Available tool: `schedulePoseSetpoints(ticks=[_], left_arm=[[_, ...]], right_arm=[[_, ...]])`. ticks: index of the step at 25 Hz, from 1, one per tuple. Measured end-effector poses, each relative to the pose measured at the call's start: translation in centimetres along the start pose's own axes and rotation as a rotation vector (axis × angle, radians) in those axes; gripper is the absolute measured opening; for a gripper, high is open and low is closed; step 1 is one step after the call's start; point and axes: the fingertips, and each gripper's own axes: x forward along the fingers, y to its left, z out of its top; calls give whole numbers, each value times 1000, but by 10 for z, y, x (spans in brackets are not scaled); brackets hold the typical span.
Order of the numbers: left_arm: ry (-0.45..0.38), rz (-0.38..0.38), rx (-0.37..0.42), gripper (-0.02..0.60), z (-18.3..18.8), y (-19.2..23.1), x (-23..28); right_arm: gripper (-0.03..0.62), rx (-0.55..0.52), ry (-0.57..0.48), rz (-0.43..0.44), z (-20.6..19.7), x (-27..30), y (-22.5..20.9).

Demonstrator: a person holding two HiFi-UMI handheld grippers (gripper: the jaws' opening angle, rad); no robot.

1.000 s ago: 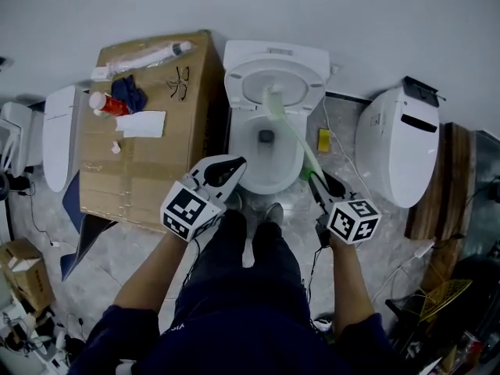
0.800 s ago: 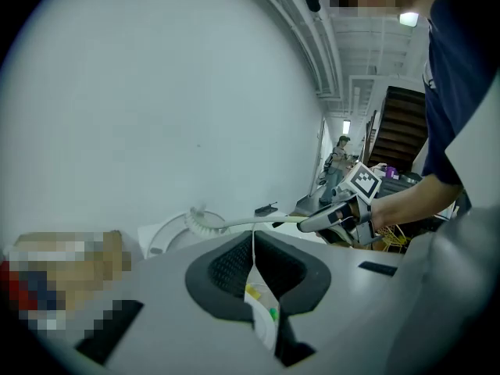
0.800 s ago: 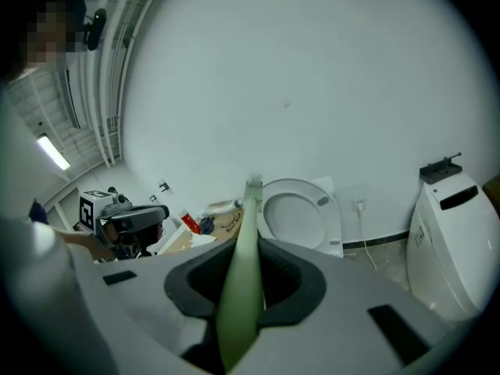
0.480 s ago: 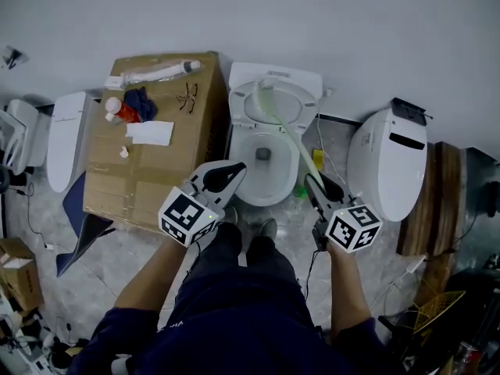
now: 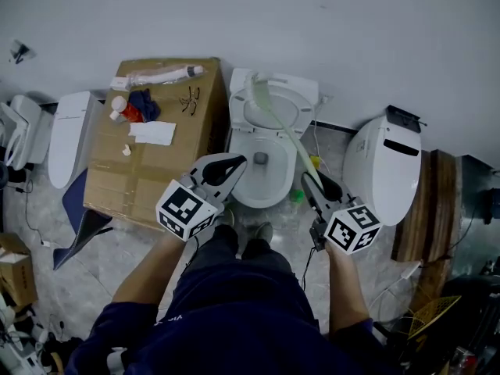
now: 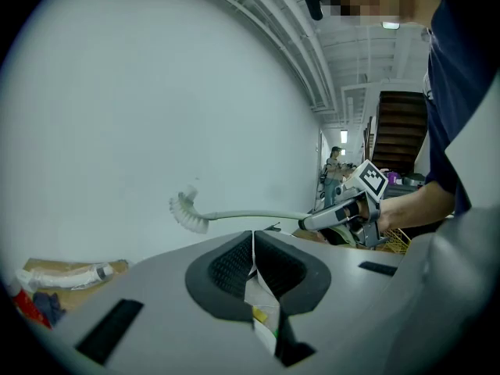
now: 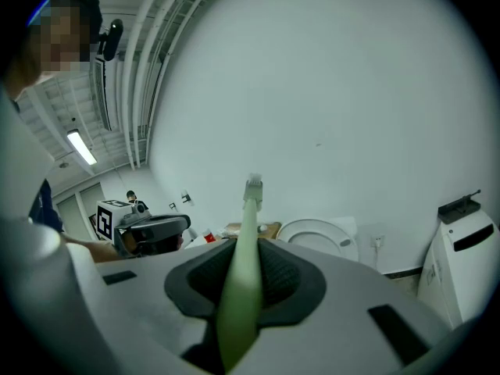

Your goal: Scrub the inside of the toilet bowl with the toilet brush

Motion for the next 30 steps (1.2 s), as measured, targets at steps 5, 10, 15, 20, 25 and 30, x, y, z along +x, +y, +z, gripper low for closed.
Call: schedulePoseSetpoints(ticks=[5, 10, 15, 20, 25, 30], left_arm=[[-7, 9, 9, 35, 7, -4, -2], [-10, 15, 17, 35, 10, -6, -4], [-25, 19, 12, 35, 18, -5, -4], [-34, 20, 22, 35, 25, -7, -2], [-40, 21, 29, 35, 30, -5, -2], [-39, 23, 28, 35, 31, -6, -1]], right_arm=[[83, -27, -14, 20, 11, -6, 8], [83, -39, -36, 37, 20, -10, 13], [83, -48, -43, 47, 28, -12, 15], [83, -59, -51, 54, 34, -16, 17], [83, -65, -52, 65, 38, -15, 20], [83, -62, -53, 69, 39, -17, 21]])
